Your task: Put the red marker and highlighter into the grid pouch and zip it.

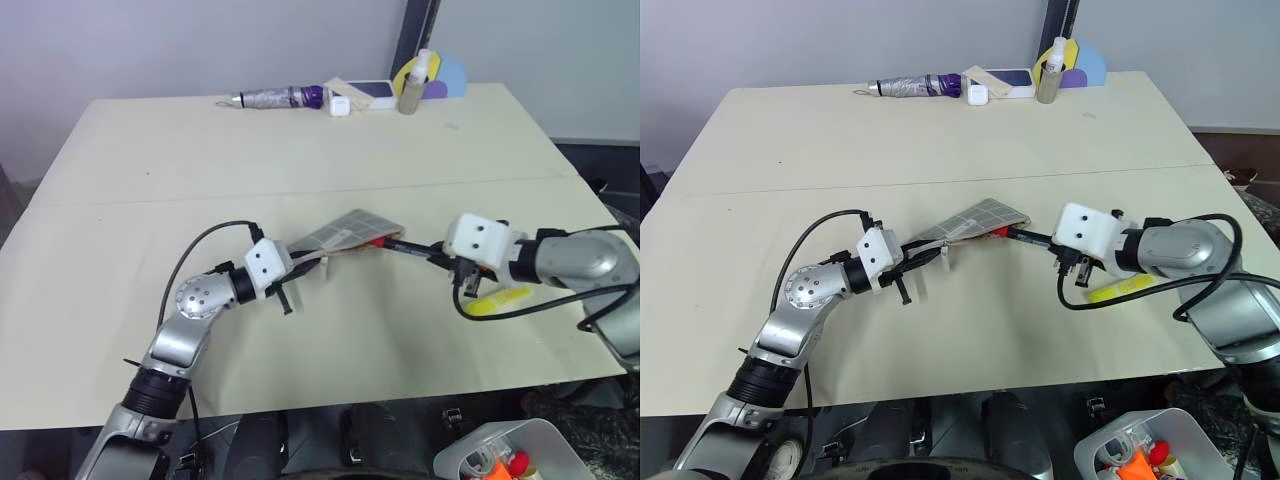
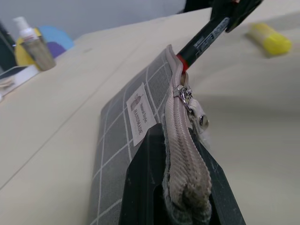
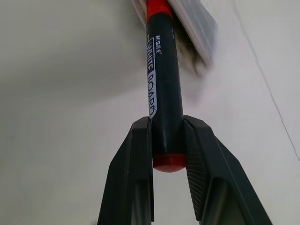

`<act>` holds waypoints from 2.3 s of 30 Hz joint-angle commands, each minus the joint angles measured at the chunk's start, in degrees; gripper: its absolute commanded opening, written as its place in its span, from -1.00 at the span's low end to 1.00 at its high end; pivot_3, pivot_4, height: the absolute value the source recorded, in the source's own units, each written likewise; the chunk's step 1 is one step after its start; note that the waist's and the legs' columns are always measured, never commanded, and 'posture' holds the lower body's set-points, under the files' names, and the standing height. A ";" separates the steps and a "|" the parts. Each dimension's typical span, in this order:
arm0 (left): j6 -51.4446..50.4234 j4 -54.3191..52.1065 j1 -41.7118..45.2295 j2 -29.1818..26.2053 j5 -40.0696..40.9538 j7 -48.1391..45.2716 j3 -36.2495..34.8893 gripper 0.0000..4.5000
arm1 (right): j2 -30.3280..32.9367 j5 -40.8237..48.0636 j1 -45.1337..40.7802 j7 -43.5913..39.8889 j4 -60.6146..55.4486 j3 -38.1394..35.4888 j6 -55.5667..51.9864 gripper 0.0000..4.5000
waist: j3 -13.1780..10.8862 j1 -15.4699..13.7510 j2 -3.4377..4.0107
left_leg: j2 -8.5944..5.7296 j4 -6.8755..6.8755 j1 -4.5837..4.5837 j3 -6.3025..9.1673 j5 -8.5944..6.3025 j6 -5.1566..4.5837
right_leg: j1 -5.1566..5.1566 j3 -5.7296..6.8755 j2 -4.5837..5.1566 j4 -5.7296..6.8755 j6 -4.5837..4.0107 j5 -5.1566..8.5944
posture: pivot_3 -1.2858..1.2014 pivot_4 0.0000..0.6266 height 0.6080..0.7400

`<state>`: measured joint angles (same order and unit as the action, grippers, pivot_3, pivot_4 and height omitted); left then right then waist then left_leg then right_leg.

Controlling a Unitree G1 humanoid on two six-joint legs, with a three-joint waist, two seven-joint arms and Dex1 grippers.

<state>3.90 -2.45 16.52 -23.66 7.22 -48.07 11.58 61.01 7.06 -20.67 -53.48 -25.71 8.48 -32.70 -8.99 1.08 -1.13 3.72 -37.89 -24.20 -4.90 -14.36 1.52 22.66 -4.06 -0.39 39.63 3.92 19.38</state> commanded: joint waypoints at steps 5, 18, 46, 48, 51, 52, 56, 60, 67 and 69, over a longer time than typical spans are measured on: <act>1.99 -4.11 0.77 -1.65 1.84 -5.94 2.07 -1.00 | -6.42 -4.62 -8.66 -1.96 -0.83 7.64 4.84 -0.83 | 0.00 -0.02 0.00 | 0.00 -0.01 -0.01 0.00 0.00 -0.01 | 0.00 0.01 0.00 -0.01 -0.01 0.00 | 0.03 -0.52 1.00; -1.08 -3.97 0.18 1.09 1.98 -3.15 1.23 -1.00 | -5.19 3.19 -1.72 -2.64 -5.11 -9.55 -8.26 0.73 | 0.00 -0.47 0.00 | -0.01 -0.03 -0.11 0.04 -0.04 -0.06 | -0.01 0.07 0.05 -0.08 -0.01 0.00 | 0.03 -0.52 1.00; -1.67 -2.01 1.15 5.01 1.13 -0.77 2.91 -1.00 | 2.53 -3.70 14.77 -12.31 28.70 -11.94 19.05 0.73 | 0.03 -0.10 0.05 | -0.05 -0.04 0.37 0.05 -0.06 -0.10 | -0.54 0.02 -0.03 -0.19 0.05 -0.02 | 0.03 -0.52 1.00; -1.68 -2.14 1.03 4.86 1.11 -0.43 2.76 -1.00 | 1.59 -1.71 13.06 -14.29 29.39 -11.56 16.81 0.73 | 0.03 -0.04 0.06 | -0.05 -0.04 0.44 0.05 -0.06 -0.10 | -0.61 0.02 -0.03 -0.20 0.05 -0.02 | 0.03 -0.52 1.00; -1.74 -2.31 0.95 4.74 1.05 0.07 2.60 -1.00 | 0.92 2.39 11.84 -17.35 28.18 -11.88 11.47 0.34 | 0.03 -0.08 0.06 | -0.03 0.01 0.68 0.05 -0.07 -0.11 | -0.84 0.02 -0.03 -0.21 0.04 -0.01 | 0.03 -0.52 1.00; -1.81 -2.41 0.93 4.69 1.09 0.20 2.58 -1.00 | 0.91 3.29 11.79 -18.09 27.55 -11.88 10.09 0.11 | 0.04 -0.09 0.09 | -0.03 0.02 0.72 0.05 -0.07 -0.11 | -0.89 0.02 -0.03 -0.22 0.03 -0.01 | 0.03 -0.52 1.00; -1.95 -2.83 0.70 4.48 1.17 0.53 2.64 -1.00 | 0.78 4.74 12.80 -18.43 24.26 -11.60 7.36 -0.65 | 0.03 -0.16 0.08 | -0.03 0.02 0.73 0.06 -0.07 -0.11 | -0.93 0.03 0.00 -0.25 0.04 -0.01 | 0.03 -0.52 1.00; -1.92 -2.75 0.79 4.16 1.32 0.59 2.56 -1.00 | -1.33 7.13 11.93 -15.59 18.71 -12.96 3.83 -0.64 | 0.03 -0.15 0.08 | -0.03 0.02 0.73 0.07 -0.07 -0.11 | -0.93 0.03 0.01 -0.25 0.04 -0.01 | 0.03 -0.52 1.00; -1.91 -2.23 1.49 4.00 1.55 0.40 2.50 -1.00 | -5.17 10.59 6.98 -6.30 3.02 -14.78 -4.21 -0.64 | 0.03 -0.09 0.10 | -0.02 0.03 0.73 0.07 -0.08 -0.11 | -0.91 0.03 0.00 -0.25 0.04 -0.02 | 0.03 -0.52 1.00; -1.81 -2.20 1.56 3.96 1.60 0.22 2.56 -1.00 | -5.07 11.04 5.52 -4.60 -0.53 -14.05 -6.40 -0.64 | 0.02 -0.17 0.10 | -0.02 0.03 0.73 0.07 -0.08 -0.10 | -0.91 0.03 0.01 -0.25 0.04 -0.02 | 0.03 -0.52 1.00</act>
<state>1.61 -3.28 17.63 -19.60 8.21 -47.82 14.79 55.78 17.12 -14.29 -59.43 -23.02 -4.11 -37.58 -8.97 0.92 -1.03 3.69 -37.86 -23.47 -4.82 -14.44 1.42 21.75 -4.02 -0.38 39.37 3.96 19.36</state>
